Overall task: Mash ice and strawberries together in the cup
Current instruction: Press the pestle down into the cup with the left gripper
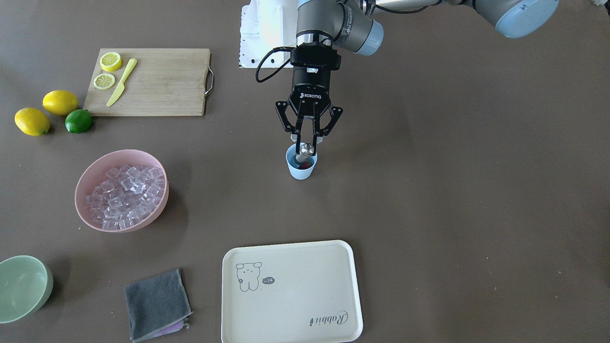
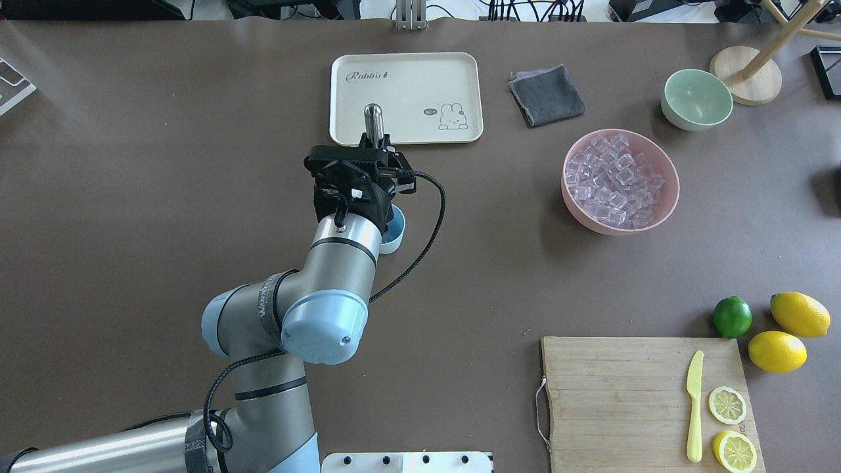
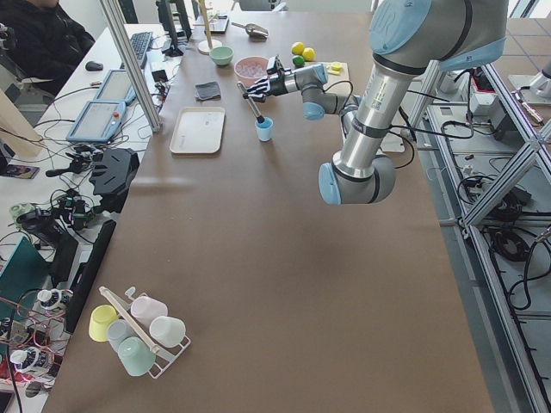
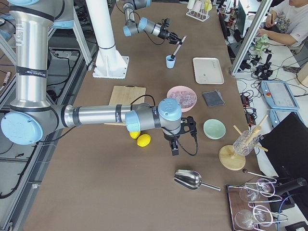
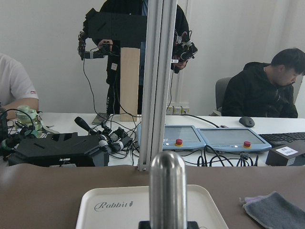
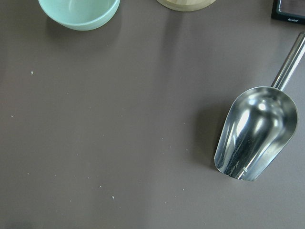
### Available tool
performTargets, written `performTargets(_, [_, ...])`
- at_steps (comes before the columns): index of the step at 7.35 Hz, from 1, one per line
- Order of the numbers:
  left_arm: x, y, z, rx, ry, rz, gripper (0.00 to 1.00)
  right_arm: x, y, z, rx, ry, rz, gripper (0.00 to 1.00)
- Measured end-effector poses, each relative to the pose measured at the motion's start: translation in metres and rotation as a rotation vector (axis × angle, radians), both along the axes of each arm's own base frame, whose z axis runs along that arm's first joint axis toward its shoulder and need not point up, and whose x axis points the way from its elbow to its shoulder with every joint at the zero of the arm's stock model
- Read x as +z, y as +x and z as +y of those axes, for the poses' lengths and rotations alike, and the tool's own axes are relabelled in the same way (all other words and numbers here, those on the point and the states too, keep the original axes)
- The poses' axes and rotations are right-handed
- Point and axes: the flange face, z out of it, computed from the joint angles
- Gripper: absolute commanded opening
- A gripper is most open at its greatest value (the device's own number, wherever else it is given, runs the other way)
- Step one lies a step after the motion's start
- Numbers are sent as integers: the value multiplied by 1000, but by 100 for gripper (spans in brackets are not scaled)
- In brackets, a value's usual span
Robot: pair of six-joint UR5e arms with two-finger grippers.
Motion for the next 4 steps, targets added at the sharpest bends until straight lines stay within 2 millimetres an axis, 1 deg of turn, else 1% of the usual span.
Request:
performTargets(2, [7,9,3,8,-7,-12,0,2,1,-1,2,-2,10,99])
performTargets(4, [16,16,2,7,-15,-26,0,0,1,-5,3,2,14,99])
